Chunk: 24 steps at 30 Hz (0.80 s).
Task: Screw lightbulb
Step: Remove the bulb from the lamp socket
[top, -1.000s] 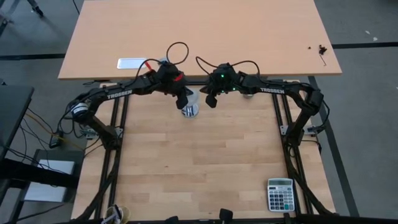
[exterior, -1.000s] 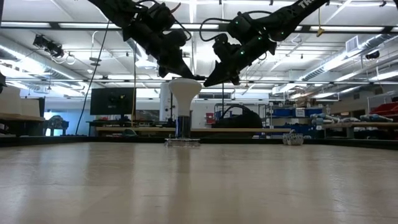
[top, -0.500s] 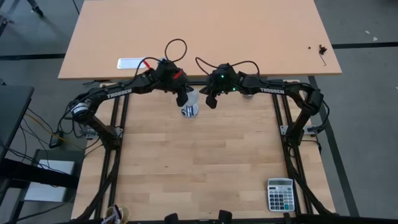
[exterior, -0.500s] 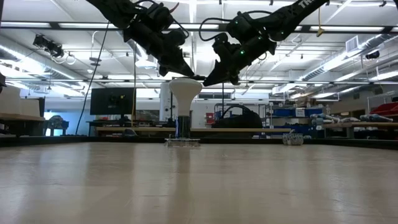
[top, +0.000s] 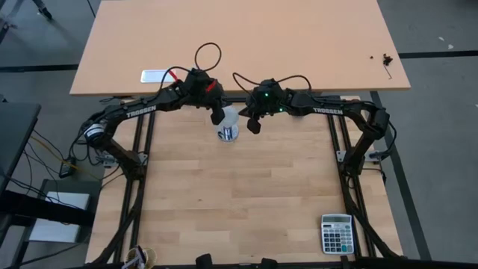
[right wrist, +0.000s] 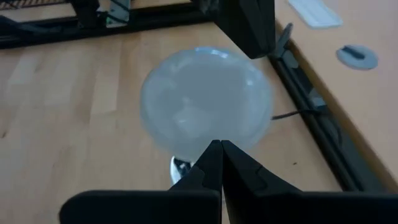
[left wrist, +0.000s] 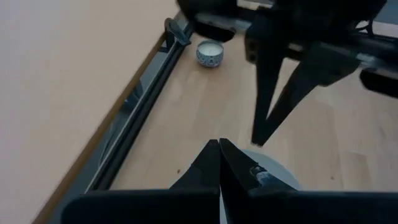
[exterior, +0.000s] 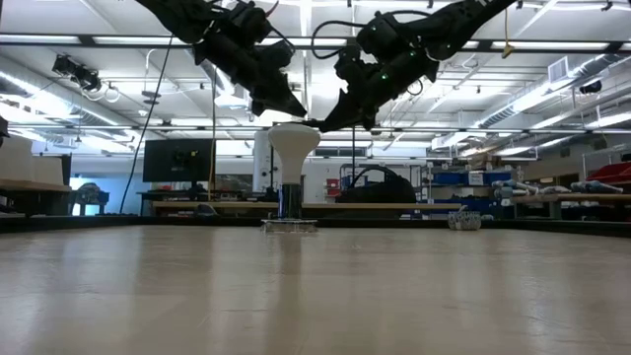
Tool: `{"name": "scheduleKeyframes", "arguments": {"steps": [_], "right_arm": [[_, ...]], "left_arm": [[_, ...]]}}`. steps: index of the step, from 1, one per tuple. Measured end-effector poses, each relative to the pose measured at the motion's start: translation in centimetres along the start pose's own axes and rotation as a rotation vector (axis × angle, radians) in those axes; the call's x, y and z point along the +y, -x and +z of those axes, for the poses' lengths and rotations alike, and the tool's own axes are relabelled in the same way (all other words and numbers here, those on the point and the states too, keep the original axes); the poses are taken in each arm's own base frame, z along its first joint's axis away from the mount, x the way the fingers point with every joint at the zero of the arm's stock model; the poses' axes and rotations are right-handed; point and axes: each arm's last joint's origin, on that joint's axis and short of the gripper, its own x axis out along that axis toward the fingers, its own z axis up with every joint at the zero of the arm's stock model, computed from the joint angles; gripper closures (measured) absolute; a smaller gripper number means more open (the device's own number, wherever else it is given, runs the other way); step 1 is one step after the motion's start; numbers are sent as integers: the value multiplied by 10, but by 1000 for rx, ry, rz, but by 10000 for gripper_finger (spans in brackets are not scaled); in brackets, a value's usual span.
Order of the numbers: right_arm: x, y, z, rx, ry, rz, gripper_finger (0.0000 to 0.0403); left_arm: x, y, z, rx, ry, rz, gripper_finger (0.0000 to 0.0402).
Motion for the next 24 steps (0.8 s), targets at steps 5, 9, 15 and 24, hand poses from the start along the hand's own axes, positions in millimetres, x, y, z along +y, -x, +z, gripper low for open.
{"name": "scheduleKeyframes", "arguments": {"steps": [5,9,15,24], "right_arm": [[1,7,5,-20,5,-1,392],[3,12,8,-34,6,3,392],[11,10,9,-33,11,46,392],[18,9,10,-43,-13,142,392]], "left_arm": [[2,6,1,-9,2,6,402],[4,8,2,-13,1,9,402],[3,6,2,-85,-46,-40,402],[1,-2,-10,-157,-34,-87,402]]}}
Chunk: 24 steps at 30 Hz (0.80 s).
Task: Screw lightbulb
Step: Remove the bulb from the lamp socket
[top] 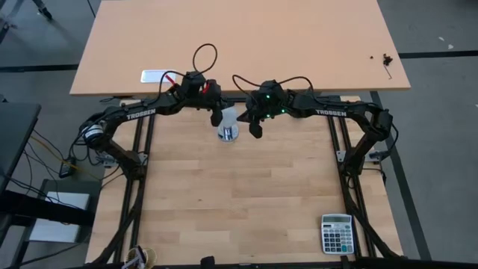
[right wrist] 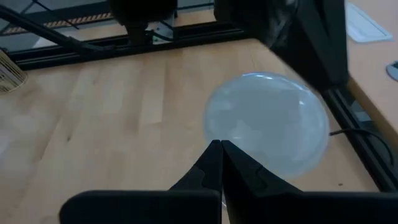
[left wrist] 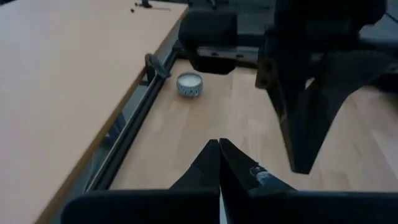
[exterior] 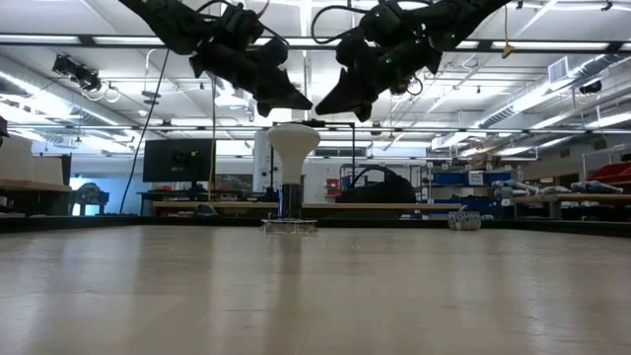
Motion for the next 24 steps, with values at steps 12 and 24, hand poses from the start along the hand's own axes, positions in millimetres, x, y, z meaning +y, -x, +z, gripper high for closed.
{"name": "scheduleKeyframes", "arguments": {"steps": [12,24], "right_arm": [[18,-7,2,5,42,6,392],[24,-9,0,28,50,-77,392]], "left_arm": [[0,1,-13,126,-17,19,402],[-1,2,-18,190,-25,48,402]]}}
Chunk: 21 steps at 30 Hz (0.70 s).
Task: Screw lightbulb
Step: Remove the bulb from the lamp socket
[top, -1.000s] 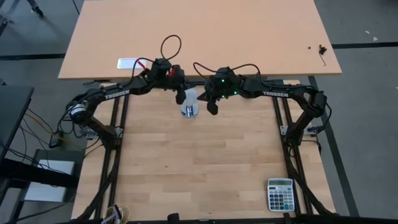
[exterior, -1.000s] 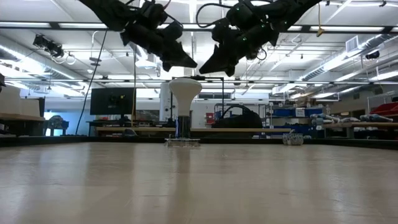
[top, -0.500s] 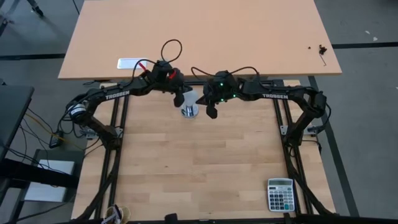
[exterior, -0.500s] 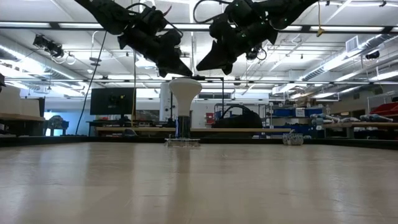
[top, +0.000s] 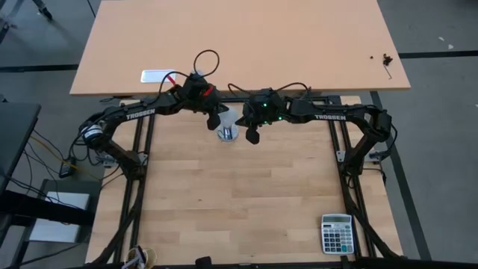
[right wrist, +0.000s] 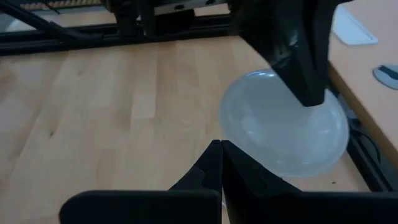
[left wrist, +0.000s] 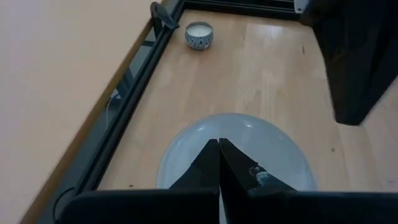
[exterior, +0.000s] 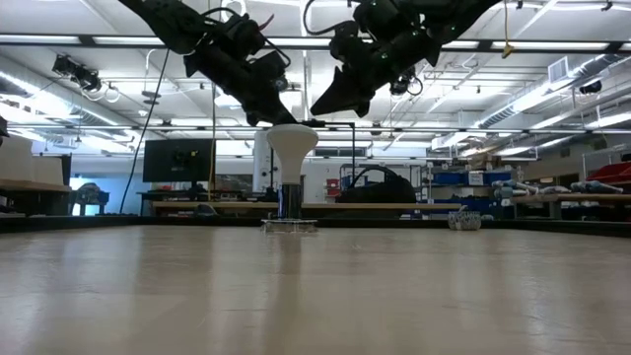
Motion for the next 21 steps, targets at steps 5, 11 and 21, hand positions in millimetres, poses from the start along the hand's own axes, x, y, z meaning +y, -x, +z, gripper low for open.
{"name": "scheduleKeyframes", "arguments": {"steps": [5,11,21], "right_arm": [[1,0,0,-1,-7,1,392],[-4,1,1,-12,-13,-6,392],[-6,-18,-6,-19,-18,12,392]], "left_arm": [[0,0,0,1,-14,4,402],[-1,0,0,10,-13,6,402],[-4,-1,1,4,-19,2,402]]}}
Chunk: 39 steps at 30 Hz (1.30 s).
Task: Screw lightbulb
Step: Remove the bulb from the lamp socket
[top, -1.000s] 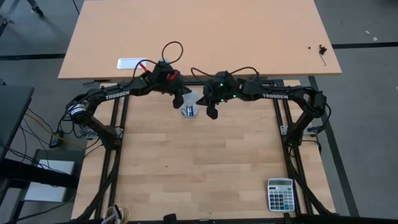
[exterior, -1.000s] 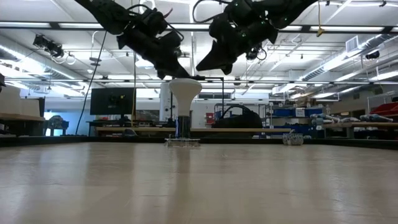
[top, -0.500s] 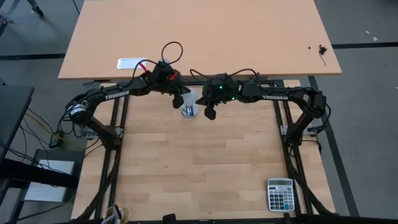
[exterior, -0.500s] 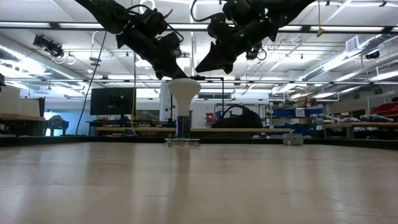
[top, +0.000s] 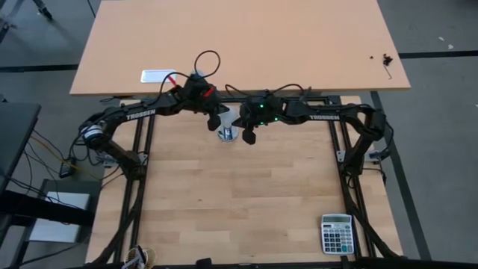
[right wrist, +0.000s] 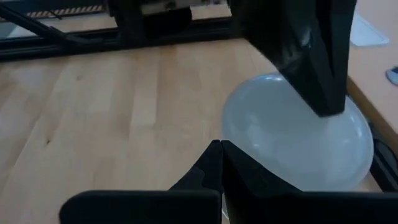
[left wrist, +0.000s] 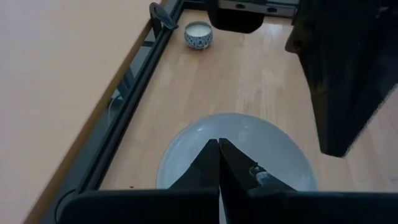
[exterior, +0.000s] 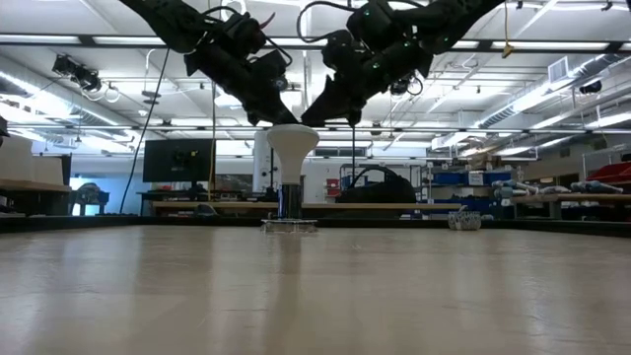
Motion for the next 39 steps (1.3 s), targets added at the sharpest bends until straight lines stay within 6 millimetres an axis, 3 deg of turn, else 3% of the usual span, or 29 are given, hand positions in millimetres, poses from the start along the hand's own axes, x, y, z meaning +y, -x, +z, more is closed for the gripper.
{"name": "scheduleKeyframes", "arguments": {"steps": [6,12,23,34,39], "right_arm": [[-1,-4,-5,22,-11,11,392],[-1,-8,-3,-17,4,18,392],[-5,-16,-9,-1,-8,12,392],[-27,-10,-13,17,-56,-40,392],[-46,-3,-13,5,-84,-172,392]], "left_arm": [[-2,8,3,-13,-3,4,402],[-7,27,21,-29,-17,2,402],[-15,15,10,92,-9,-3,402],[-18,15,5,123,1,-12,402],[-23,13,6,120,-9,-38,402]]}}
